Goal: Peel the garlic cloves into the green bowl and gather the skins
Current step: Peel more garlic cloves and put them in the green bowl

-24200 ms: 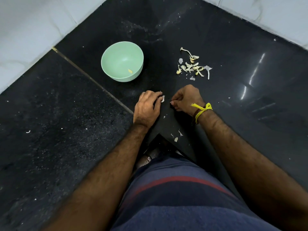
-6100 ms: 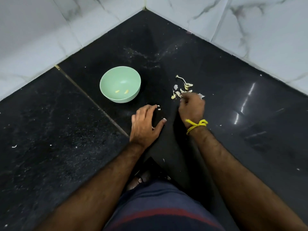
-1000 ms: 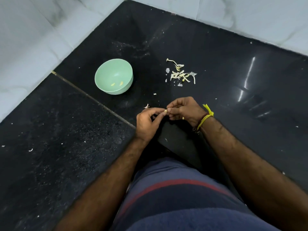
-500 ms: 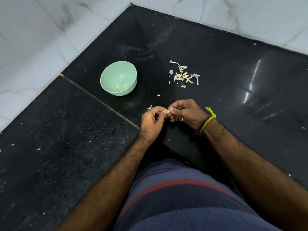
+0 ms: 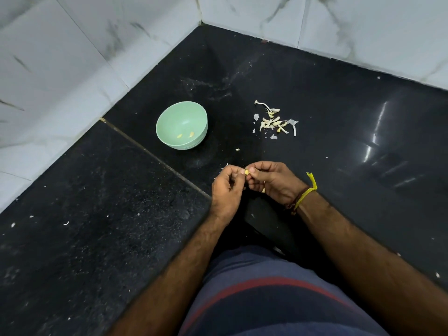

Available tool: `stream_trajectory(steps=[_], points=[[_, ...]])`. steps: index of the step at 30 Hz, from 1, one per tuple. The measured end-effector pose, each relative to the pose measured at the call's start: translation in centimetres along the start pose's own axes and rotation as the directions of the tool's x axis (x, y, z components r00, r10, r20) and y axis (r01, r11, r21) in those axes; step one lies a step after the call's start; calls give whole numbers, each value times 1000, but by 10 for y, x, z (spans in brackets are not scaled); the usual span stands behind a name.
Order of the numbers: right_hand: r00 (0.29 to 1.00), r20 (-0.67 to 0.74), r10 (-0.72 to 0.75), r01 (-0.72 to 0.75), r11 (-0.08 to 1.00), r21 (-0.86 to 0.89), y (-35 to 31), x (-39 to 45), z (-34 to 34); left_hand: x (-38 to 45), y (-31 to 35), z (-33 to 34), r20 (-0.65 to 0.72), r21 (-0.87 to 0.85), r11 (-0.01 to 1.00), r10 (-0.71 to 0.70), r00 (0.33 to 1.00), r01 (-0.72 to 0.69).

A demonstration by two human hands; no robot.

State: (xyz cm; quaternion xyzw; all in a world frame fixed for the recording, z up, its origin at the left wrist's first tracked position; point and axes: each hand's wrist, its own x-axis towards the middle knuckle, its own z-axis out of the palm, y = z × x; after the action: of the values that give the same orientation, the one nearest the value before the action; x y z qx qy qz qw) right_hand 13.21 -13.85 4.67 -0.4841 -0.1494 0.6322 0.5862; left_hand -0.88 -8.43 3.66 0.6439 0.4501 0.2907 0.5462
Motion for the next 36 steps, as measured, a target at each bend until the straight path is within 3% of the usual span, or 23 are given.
stream_trajectory(steps=[4, 8, 12, 17, 21, 26, 36], points=[[999, -44, -7, 9, 999, 40, 1, 4, 6, 3, 2, -2, -96, 144, 987, 79, 992, -65], [998, -59, 5, 1, 995, 102, -1, 6, 5, 7, 6, -3, -108, 182, 977, 130, 986, -109], [993, -119, -20, 31, 996, 86, -1, 6, 1, 10, 4, -8, -95, 91, 988, 131, 987, -122], [992, -96, -85, 77, 994, -81, -4, 4, 1, 10, 4, -11, -55, 64, 992, 111, 992, -107], [993, -63, -102, 94, 990, -107, -9, 2, 4, 14, 5, -13, -40, -151, 988, -15, 999, 9], [985, -91, -145, 127, 976, -177, -13, 3, 9, 10, 6, -11, -24, -401, 906, -158, 987, 135], [958, -198, -205, 154, 957, -245, -3, 8, 22, 10, 19, 3, 119, -599, 727, -334, 935, 336]])
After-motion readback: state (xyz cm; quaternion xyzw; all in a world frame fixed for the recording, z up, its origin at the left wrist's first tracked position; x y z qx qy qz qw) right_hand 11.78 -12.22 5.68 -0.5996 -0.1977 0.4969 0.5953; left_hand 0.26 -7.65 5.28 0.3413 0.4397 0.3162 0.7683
